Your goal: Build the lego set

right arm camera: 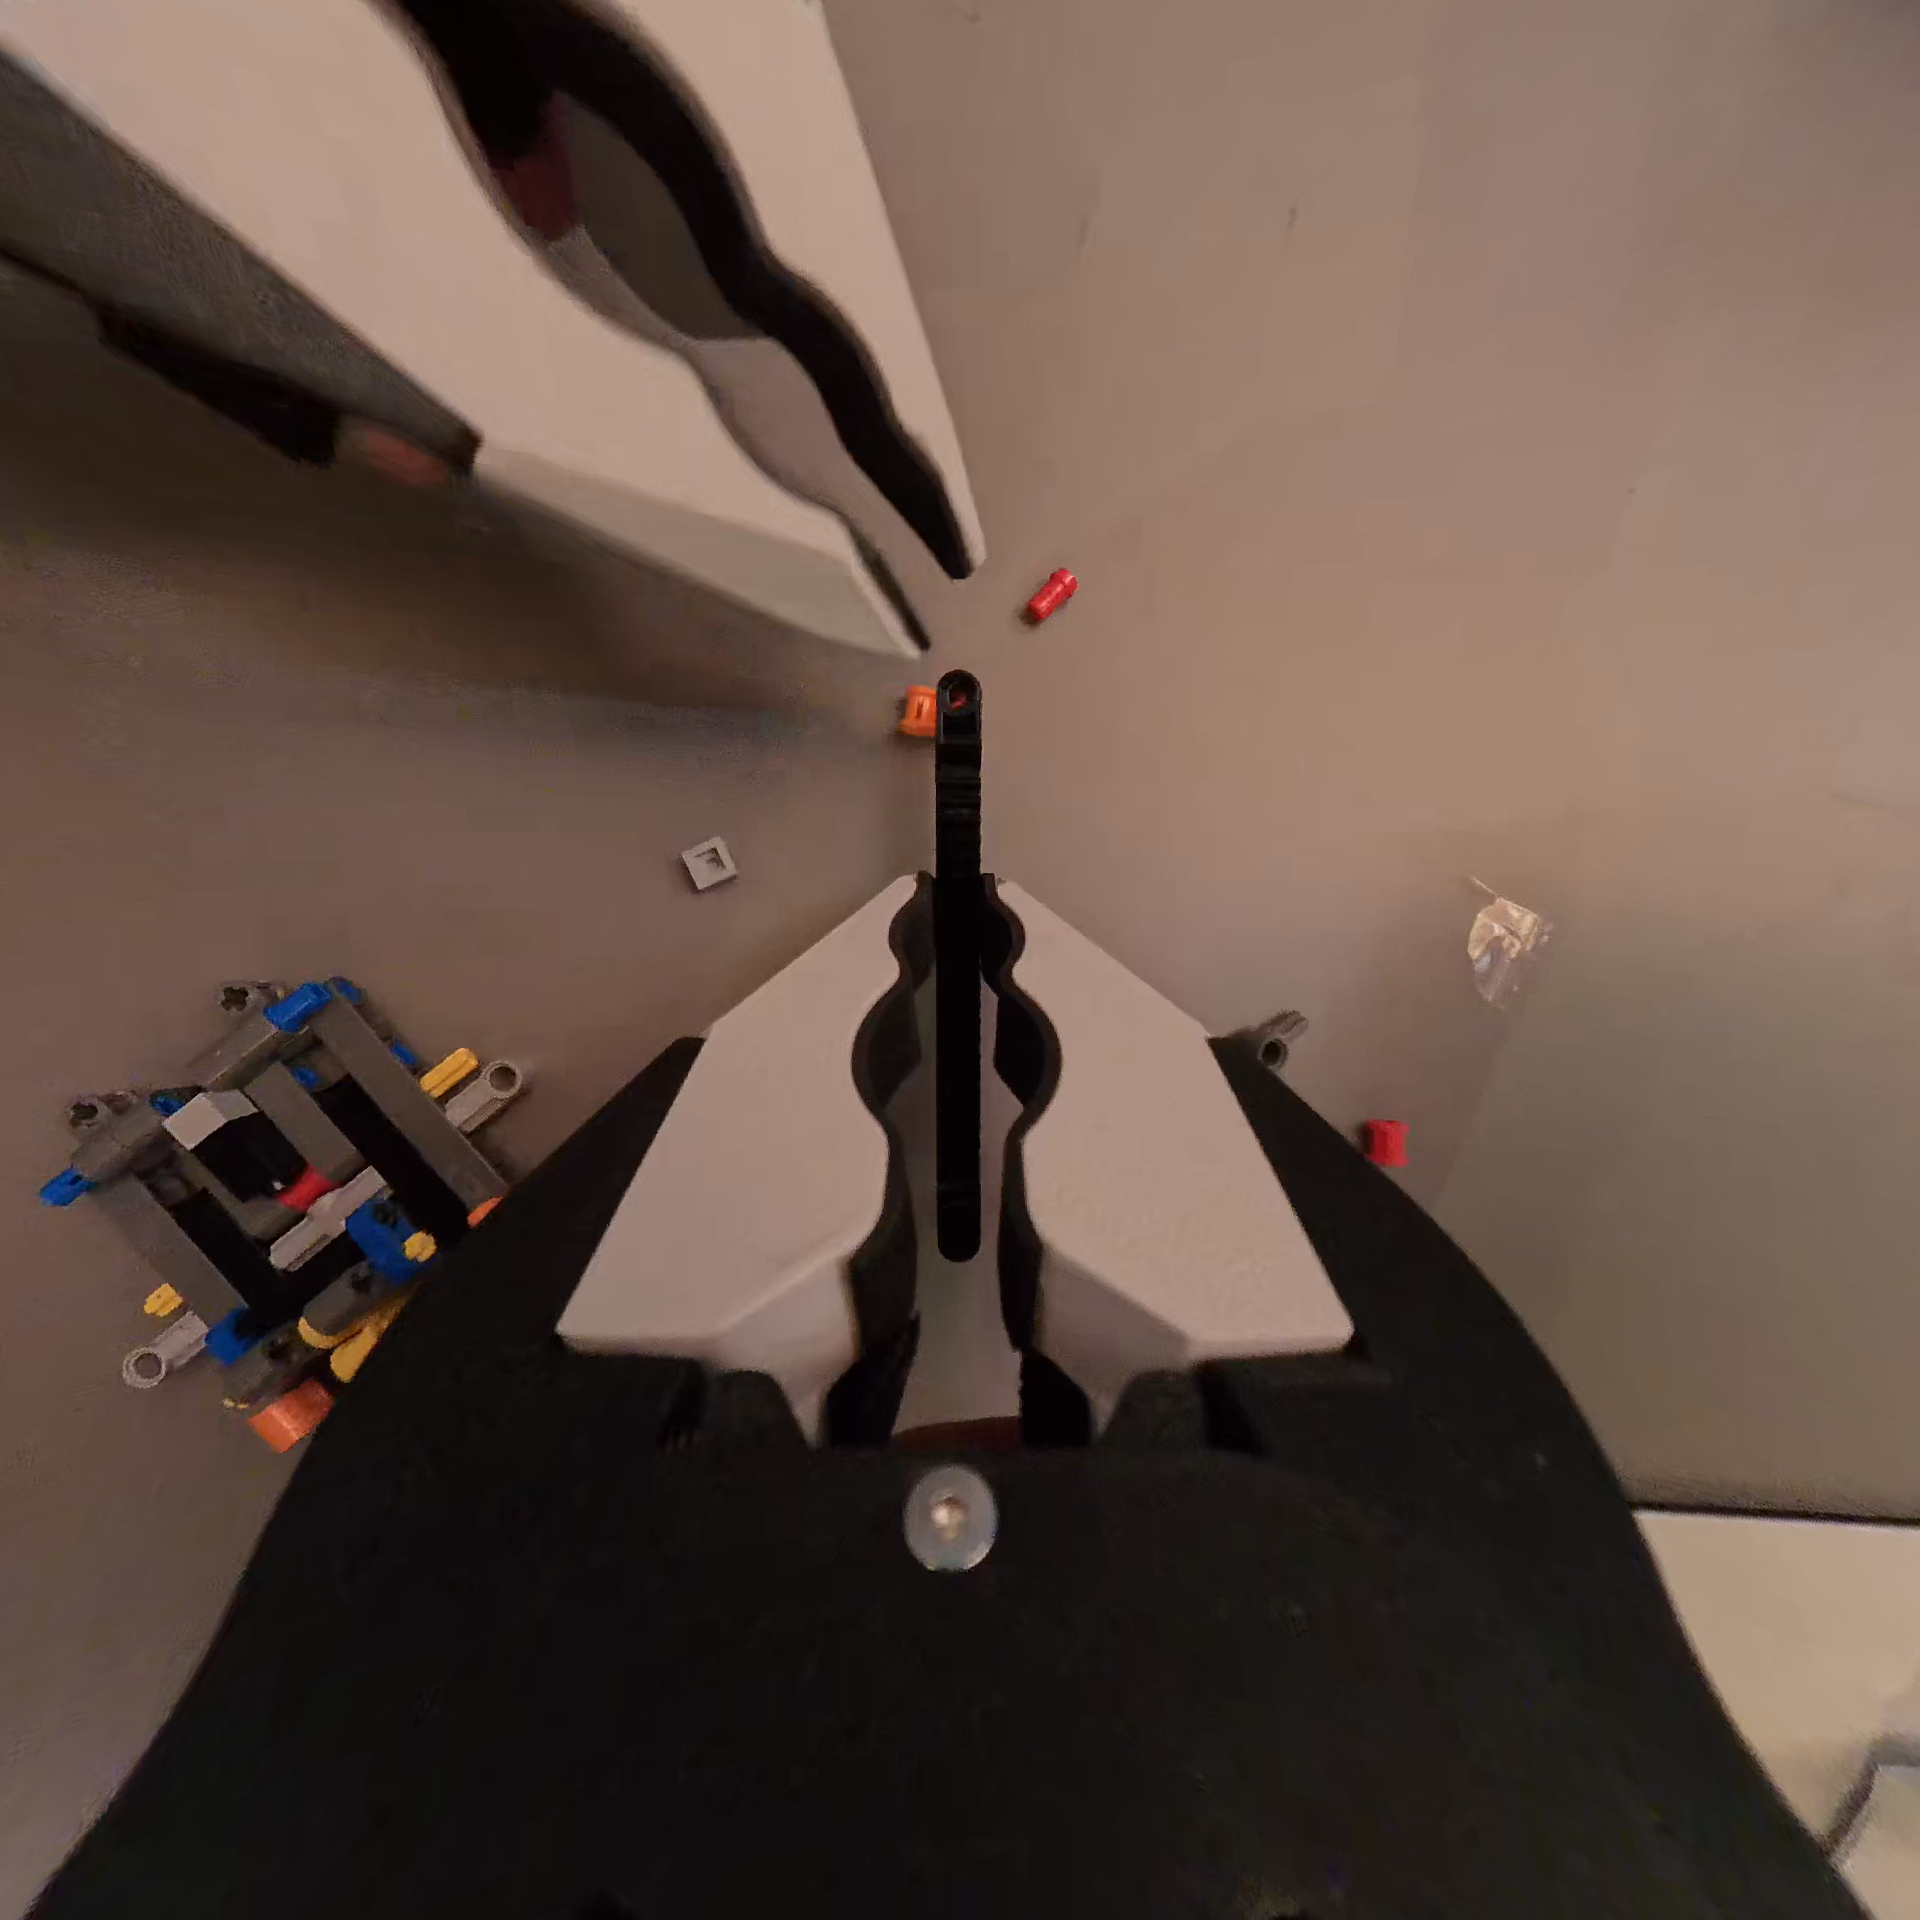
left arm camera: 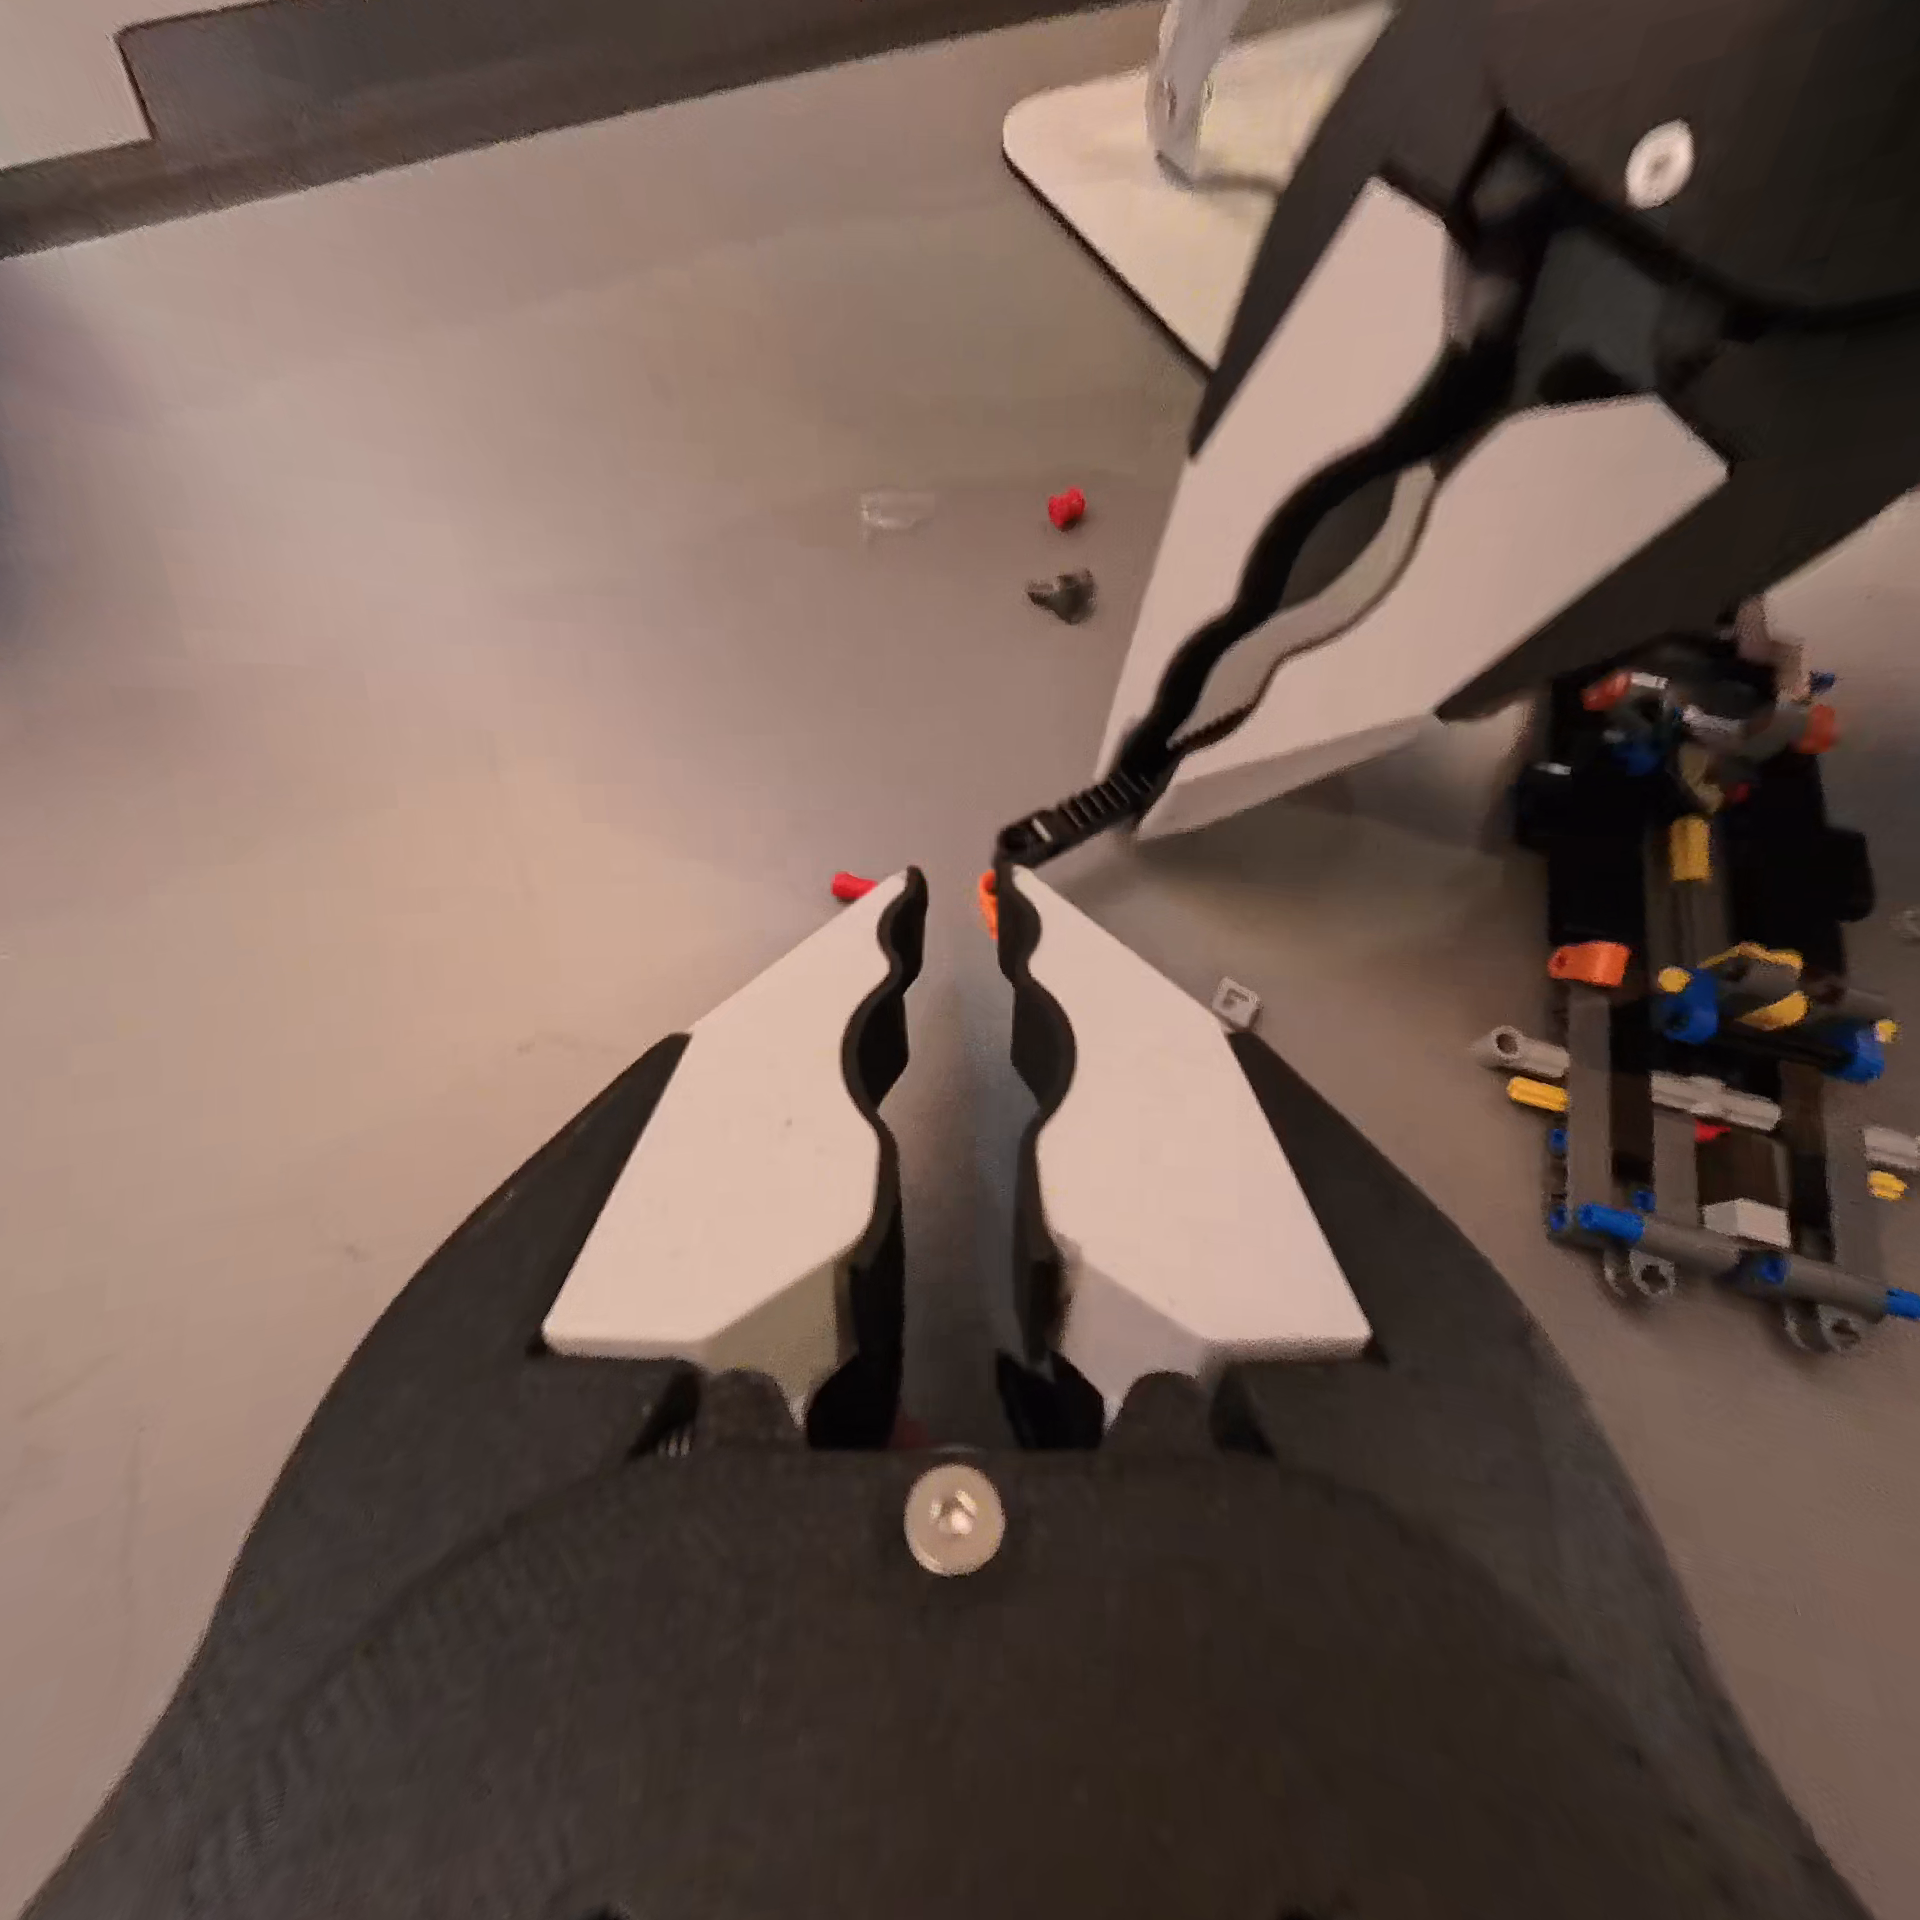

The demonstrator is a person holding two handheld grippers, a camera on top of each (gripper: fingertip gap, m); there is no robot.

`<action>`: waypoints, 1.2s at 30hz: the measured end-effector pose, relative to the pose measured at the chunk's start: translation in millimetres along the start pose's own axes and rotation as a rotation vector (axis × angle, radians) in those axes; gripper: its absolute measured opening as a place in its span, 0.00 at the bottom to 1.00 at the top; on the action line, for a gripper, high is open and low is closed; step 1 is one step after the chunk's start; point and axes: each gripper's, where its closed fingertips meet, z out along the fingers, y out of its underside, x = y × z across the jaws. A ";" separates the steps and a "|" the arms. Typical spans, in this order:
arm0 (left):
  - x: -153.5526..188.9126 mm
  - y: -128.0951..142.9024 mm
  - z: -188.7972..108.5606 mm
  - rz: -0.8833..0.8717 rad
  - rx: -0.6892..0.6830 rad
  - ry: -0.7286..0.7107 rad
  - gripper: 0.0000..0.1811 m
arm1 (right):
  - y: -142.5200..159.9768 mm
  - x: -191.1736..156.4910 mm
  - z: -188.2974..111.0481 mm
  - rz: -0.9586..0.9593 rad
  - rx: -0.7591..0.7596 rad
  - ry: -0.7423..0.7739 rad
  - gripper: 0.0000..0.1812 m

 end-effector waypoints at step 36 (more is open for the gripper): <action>1.1 -6.6 11.9 -0.102 -0.001 0.208 0.00 | -0.7 -0.2 3.6 -0.013 -0.050 0.010 0.03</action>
